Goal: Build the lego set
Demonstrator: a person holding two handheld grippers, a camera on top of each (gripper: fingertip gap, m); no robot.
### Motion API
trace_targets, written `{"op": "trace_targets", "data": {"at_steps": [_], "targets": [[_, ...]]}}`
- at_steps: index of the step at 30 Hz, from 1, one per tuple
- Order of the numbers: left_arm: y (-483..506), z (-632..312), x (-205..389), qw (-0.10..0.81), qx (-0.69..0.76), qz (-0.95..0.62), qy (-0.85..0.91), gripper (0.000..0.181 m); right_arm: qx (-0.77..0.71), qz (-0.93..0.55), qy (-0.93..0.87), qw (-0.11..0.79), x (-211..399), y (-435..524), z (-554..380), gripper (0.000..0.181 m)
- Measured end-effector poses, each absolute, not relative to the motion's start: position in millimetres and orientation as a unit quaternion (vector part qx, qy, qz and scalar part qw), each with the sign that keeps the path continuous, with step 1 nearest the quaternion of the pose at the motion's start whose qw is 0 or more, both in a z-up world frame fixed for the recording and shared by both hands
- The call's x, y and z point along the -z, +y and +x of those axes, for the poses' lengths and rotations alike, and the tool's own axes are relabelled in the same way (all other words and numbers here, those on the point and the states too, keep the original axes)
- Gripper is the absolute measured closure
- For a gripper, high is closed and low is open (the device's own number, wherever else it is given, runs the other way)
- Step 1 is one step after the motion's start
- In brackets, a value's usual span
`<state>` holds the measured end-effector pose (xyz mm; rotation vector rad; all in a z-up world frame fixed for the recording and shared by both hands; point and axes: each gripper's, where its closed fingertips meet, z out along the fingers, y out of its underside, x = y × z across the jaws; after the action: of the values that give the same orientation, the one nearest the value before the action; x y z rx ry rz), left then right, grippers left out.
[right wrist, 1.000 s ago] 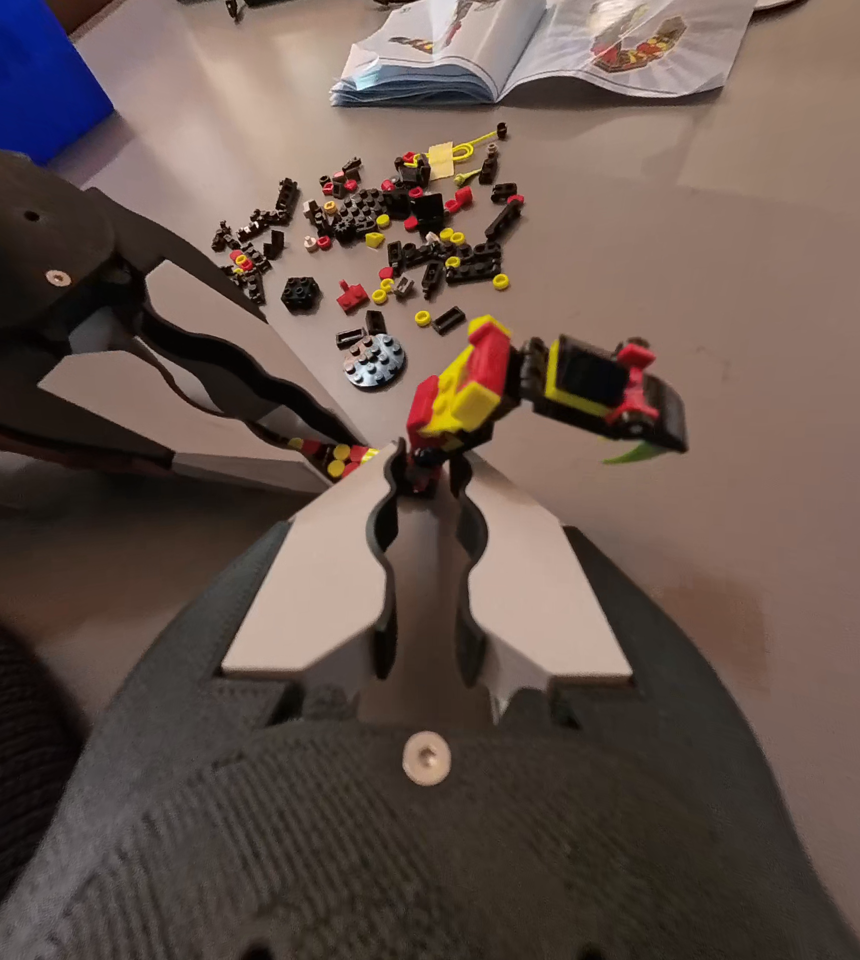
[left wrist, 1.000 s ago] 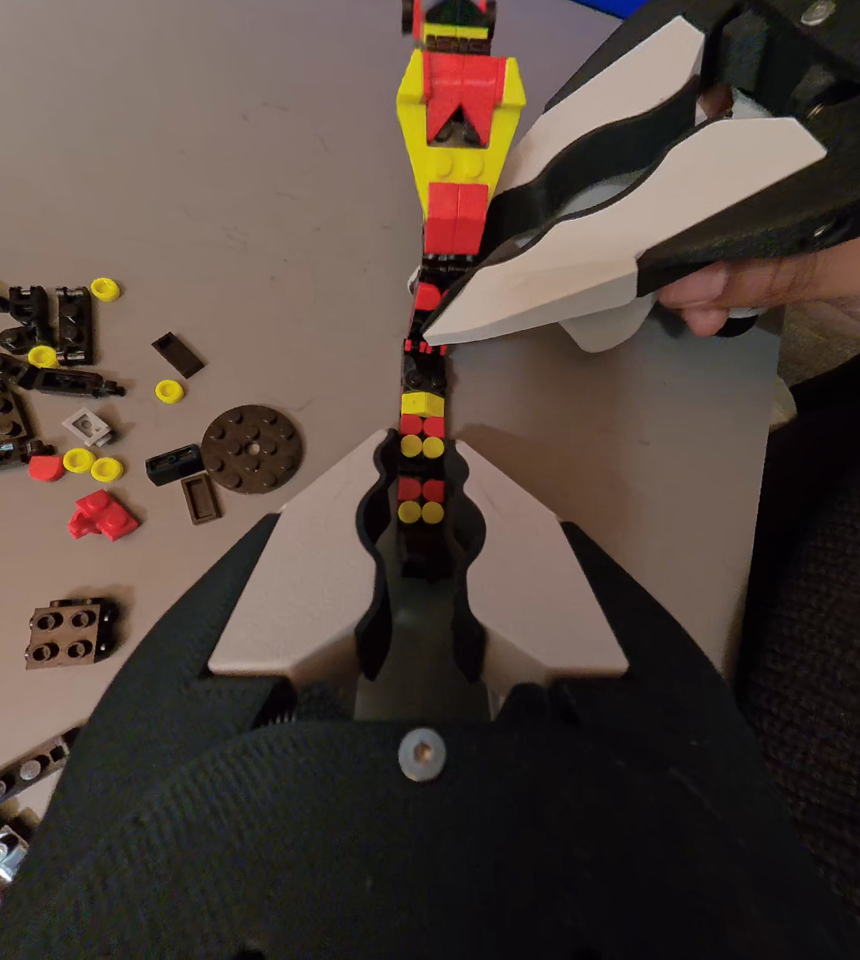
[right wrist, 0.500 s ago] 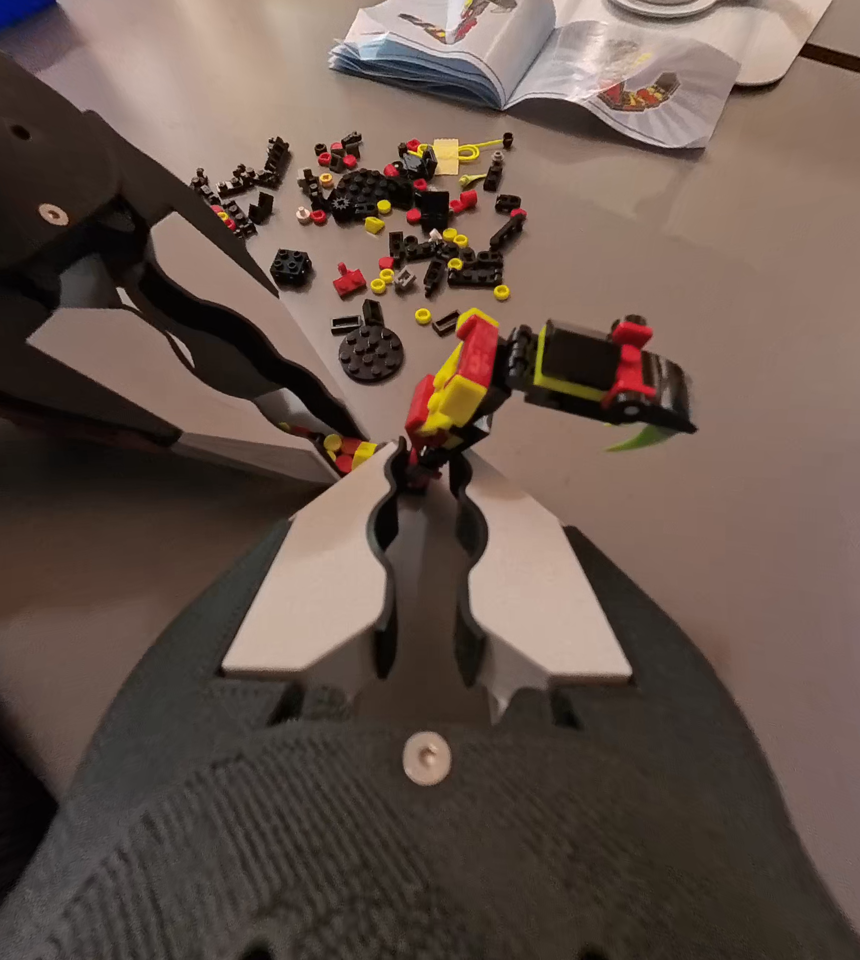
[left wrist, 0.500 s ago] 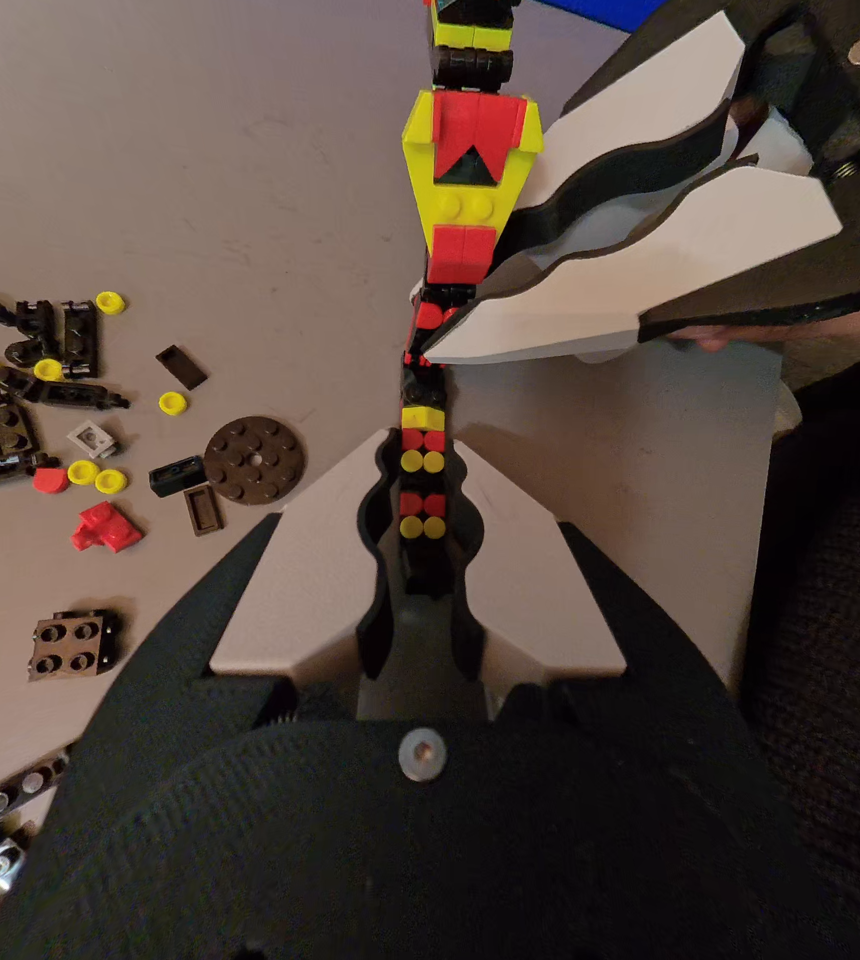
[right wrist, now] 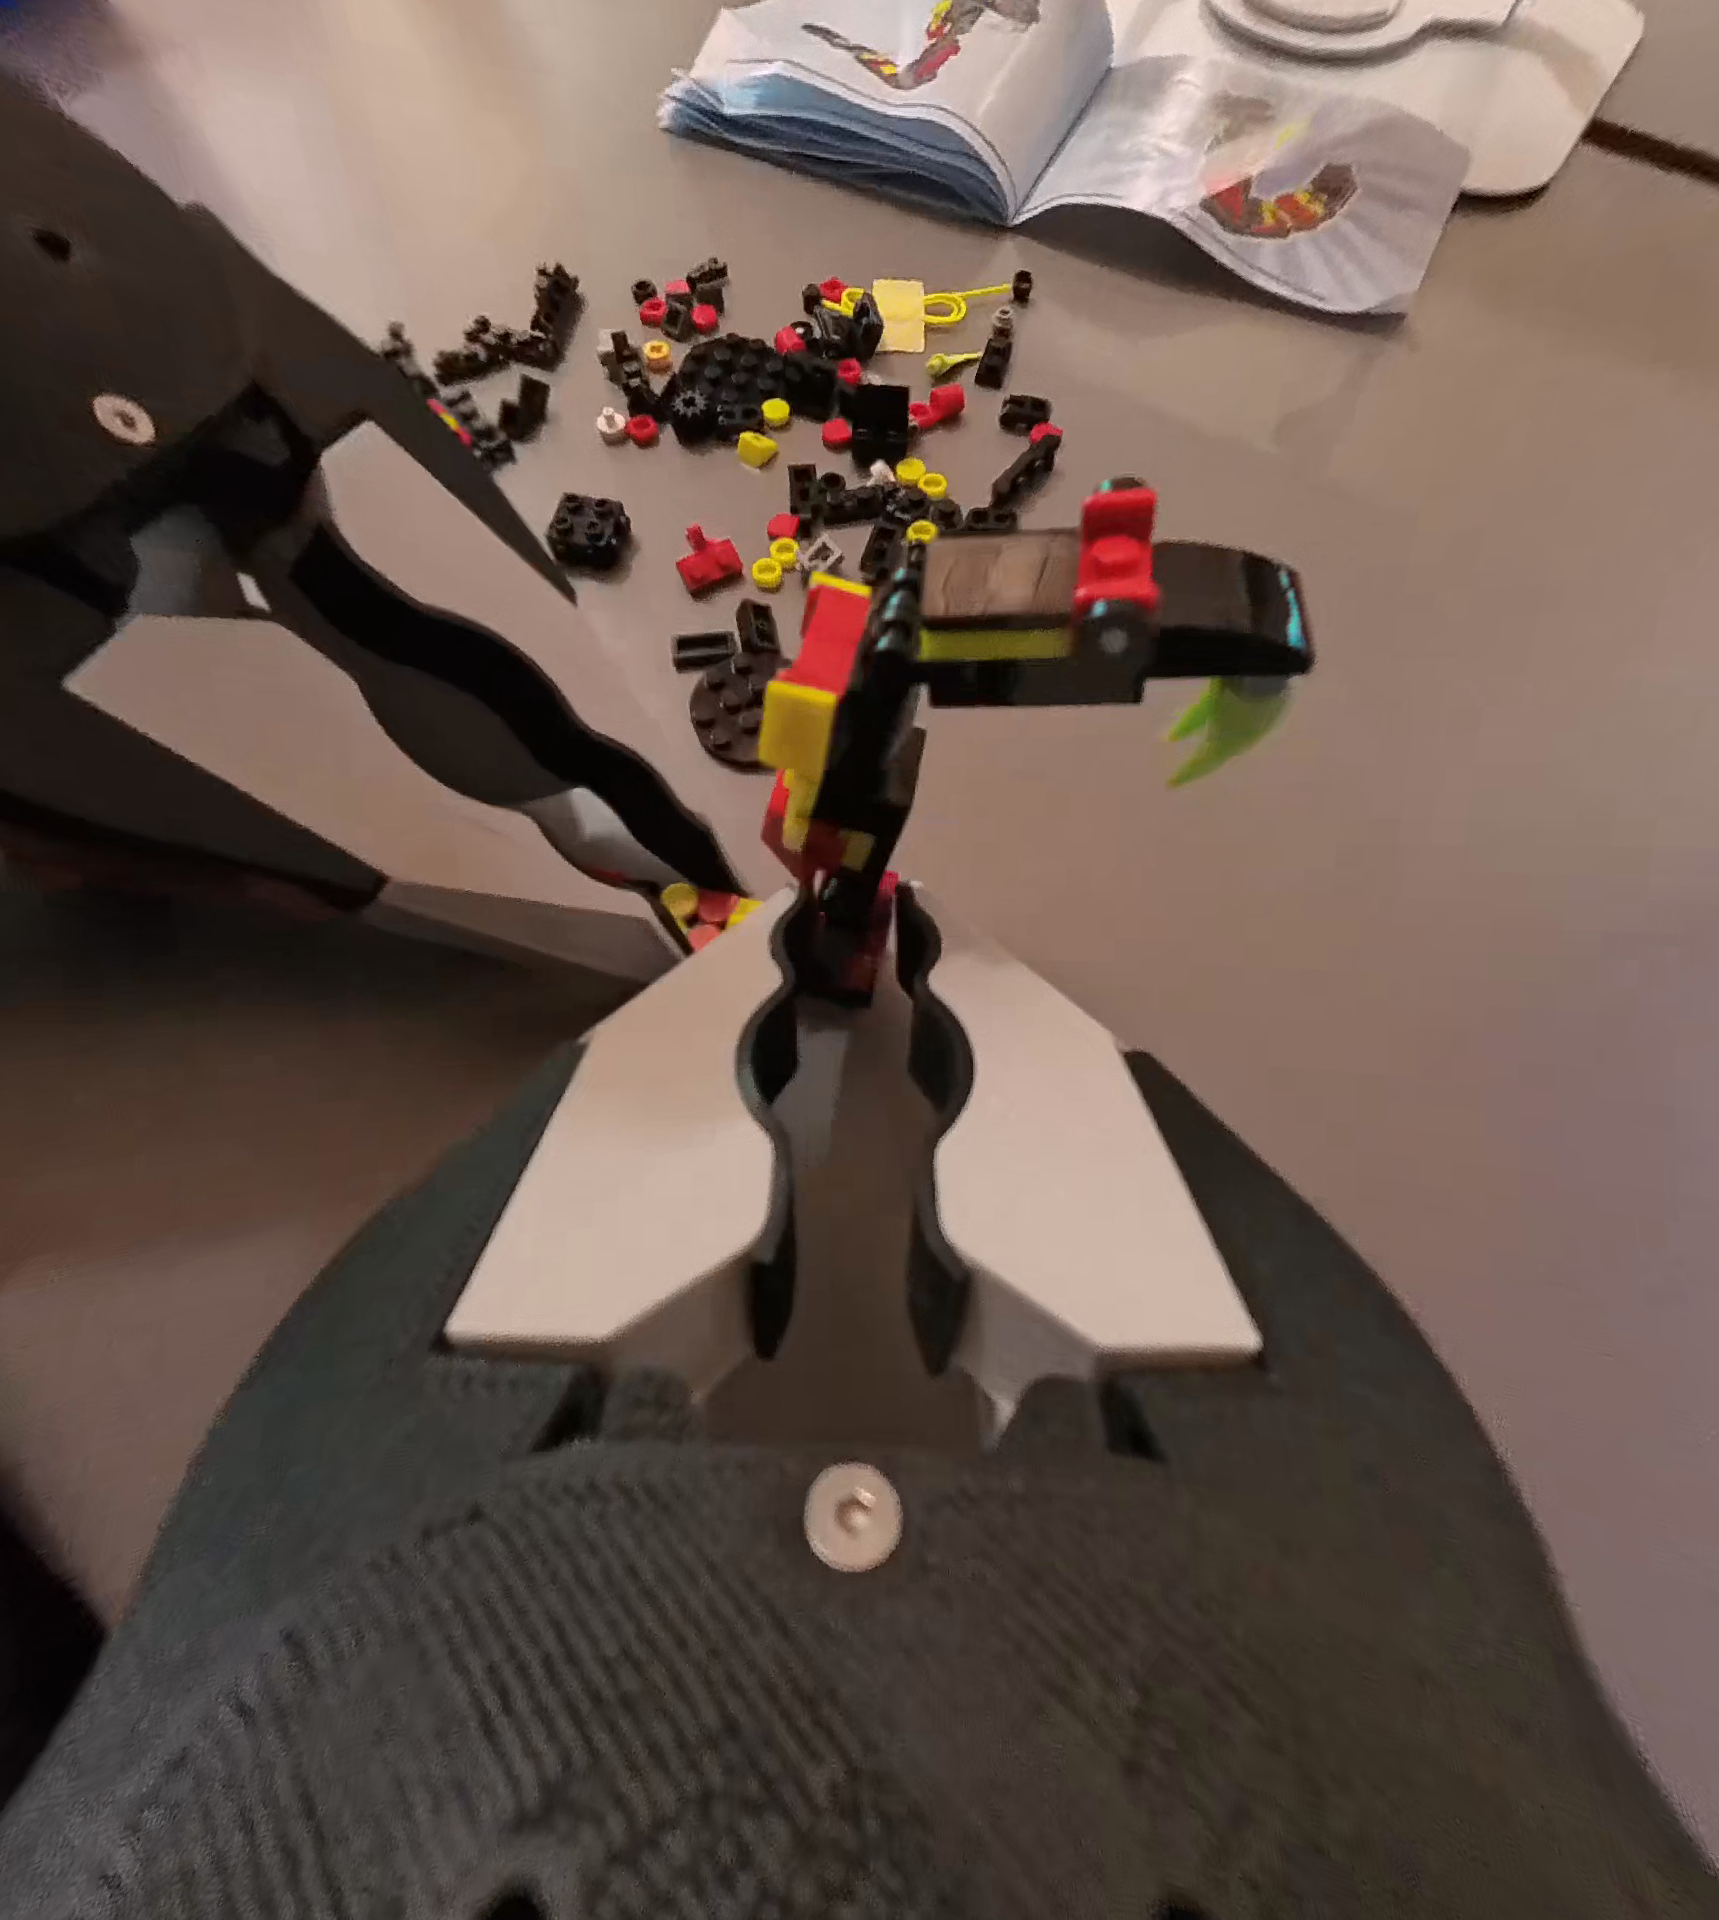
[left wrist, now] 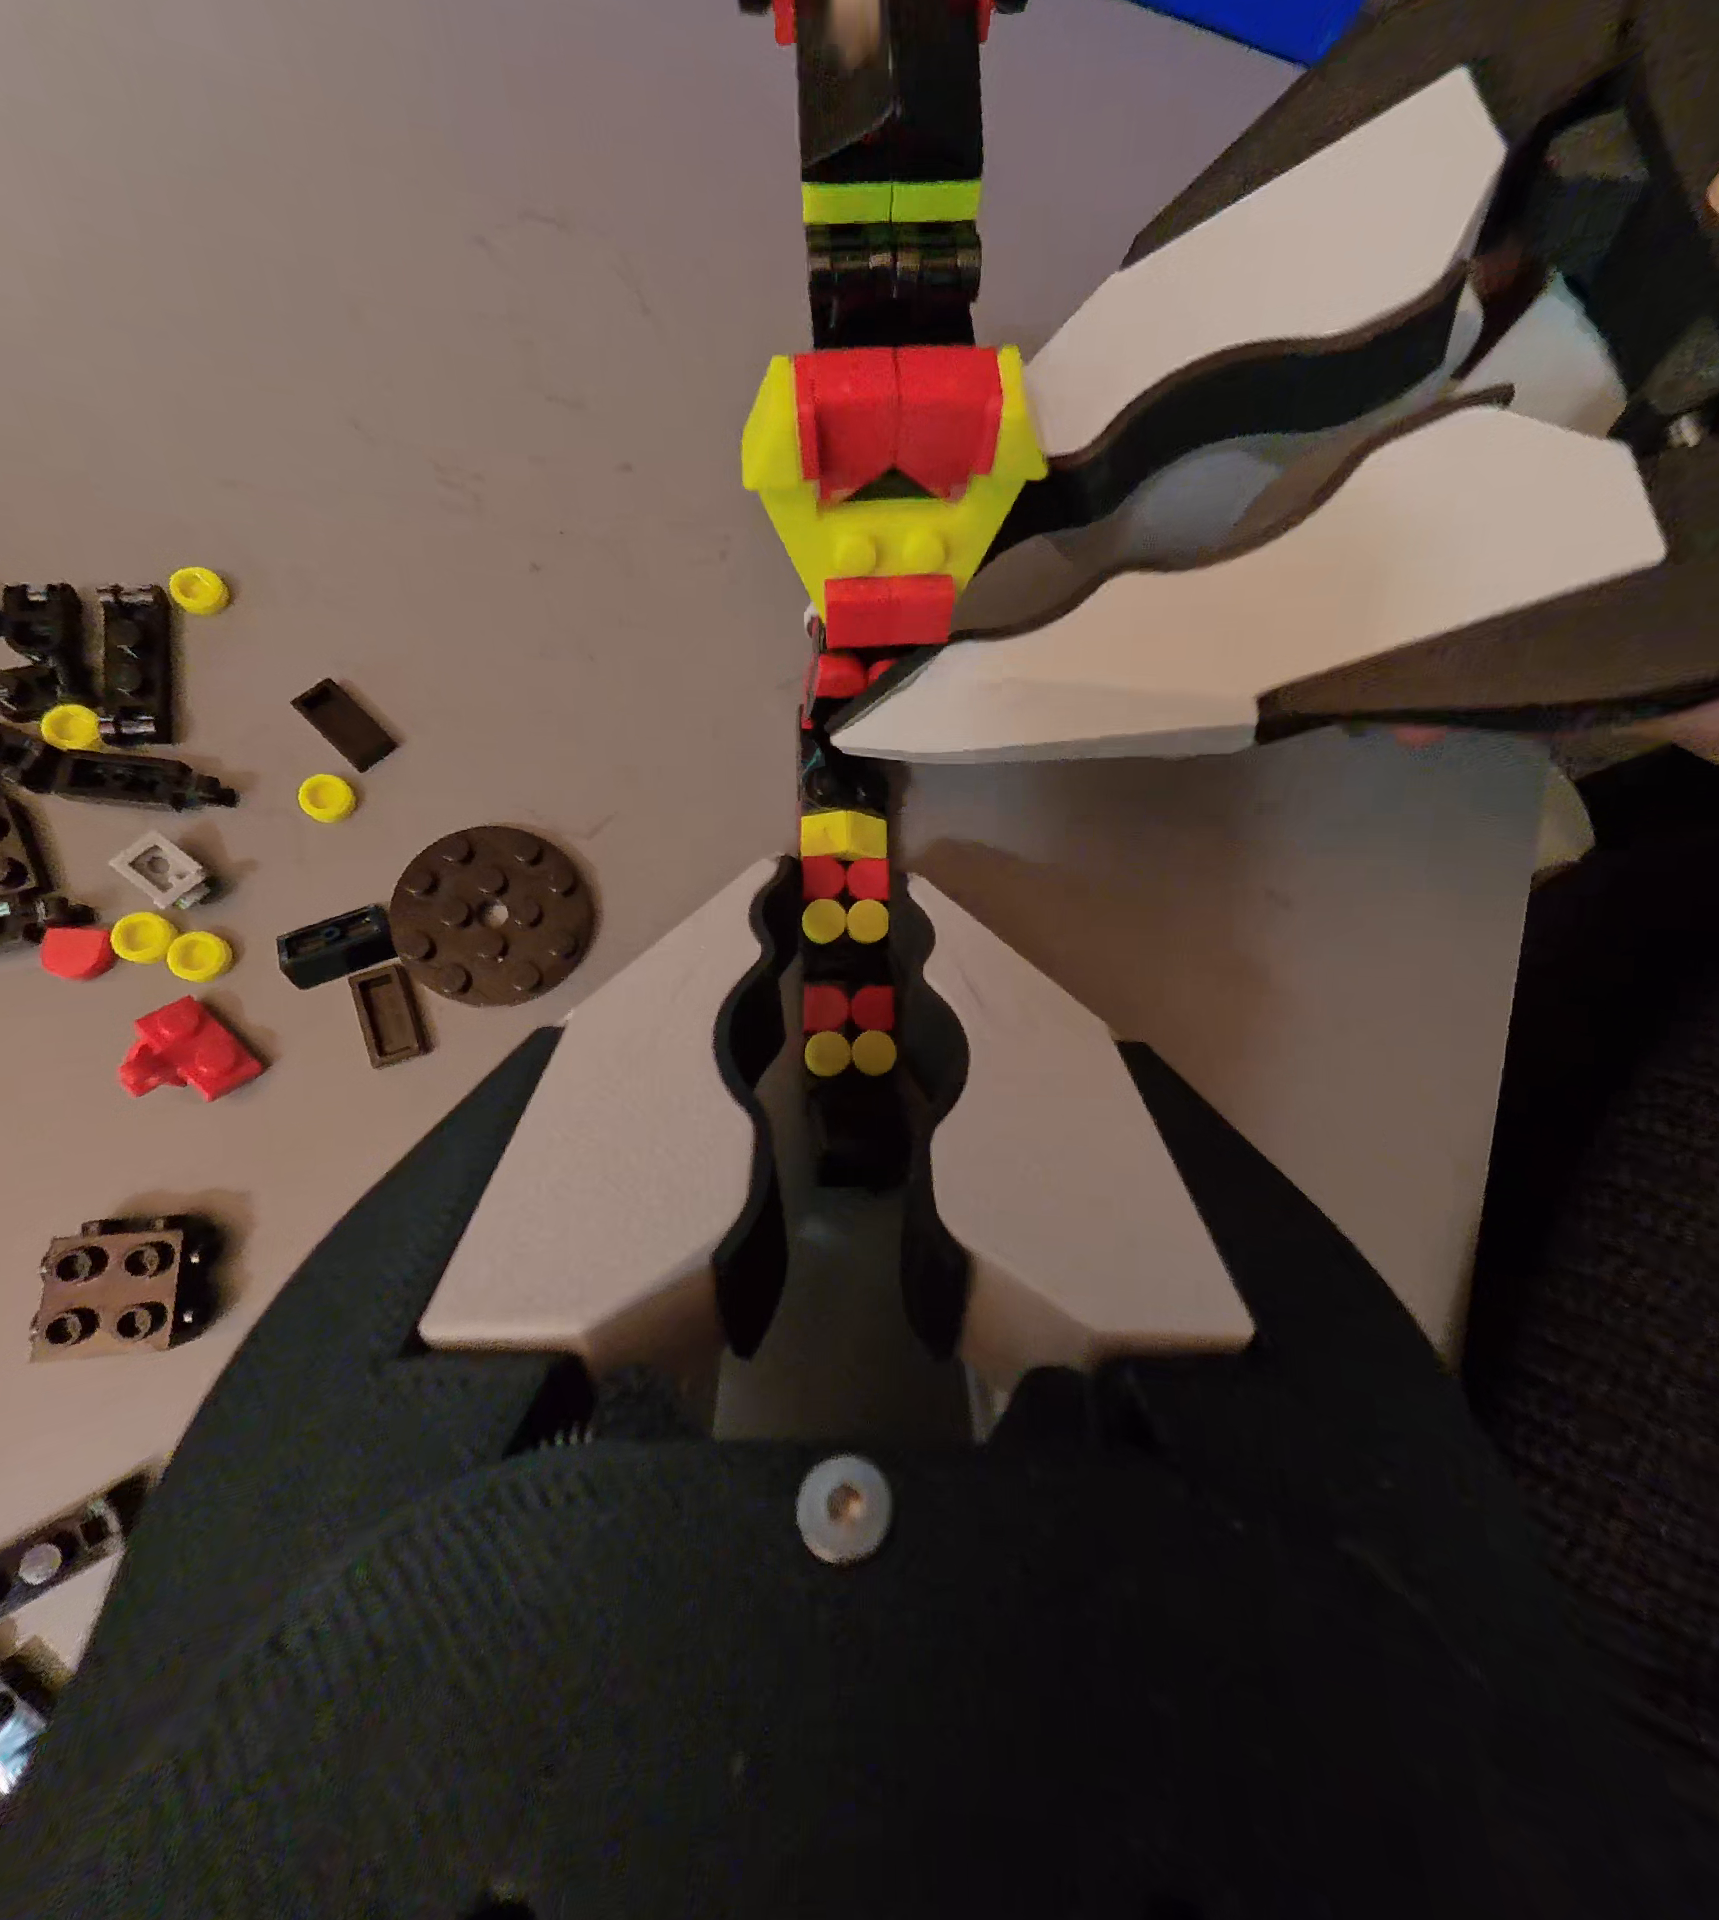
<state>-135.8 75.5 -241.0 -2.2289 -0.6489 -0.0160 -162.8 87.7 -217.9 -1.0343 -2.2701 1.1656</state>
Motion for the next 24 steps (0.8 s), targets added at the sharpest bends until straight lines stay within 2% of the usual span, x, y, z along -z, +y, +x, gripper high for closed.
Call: {"op": "trace_targets", "data": {"at_steps": [4, 9, 13, 24], "targets": [[75.4, -136.0, 241.2, 0.402, 0.01, -0.879, -0.258, 0.166, -0.426, -0.379, -0.803, 0.172, 218.3, 87.6, -162.0, 0.167], [75.4, -136.0, 241.3, 0.403, 0.013, -0.878, -0.26, 0.166, -0.436, -0.396, -0.798, 0.128, 222.2, 85.0, -156.9, 0.155], [75.3, -136.1, 241.4, 0.404, 0.014, -0.877, -0.262, 0.166, -0.449, -0.405, -0.787, 0.118, 217.6, 88.7, -157.7, 0.165], [76.1, -135.1, 241.5, 0.404, 0.012, -0.876, -0.263, 0.166, -0.496, -0.465, -0.732, 0.035, 216.9, 89.8, -158.9, 0.164]]}}
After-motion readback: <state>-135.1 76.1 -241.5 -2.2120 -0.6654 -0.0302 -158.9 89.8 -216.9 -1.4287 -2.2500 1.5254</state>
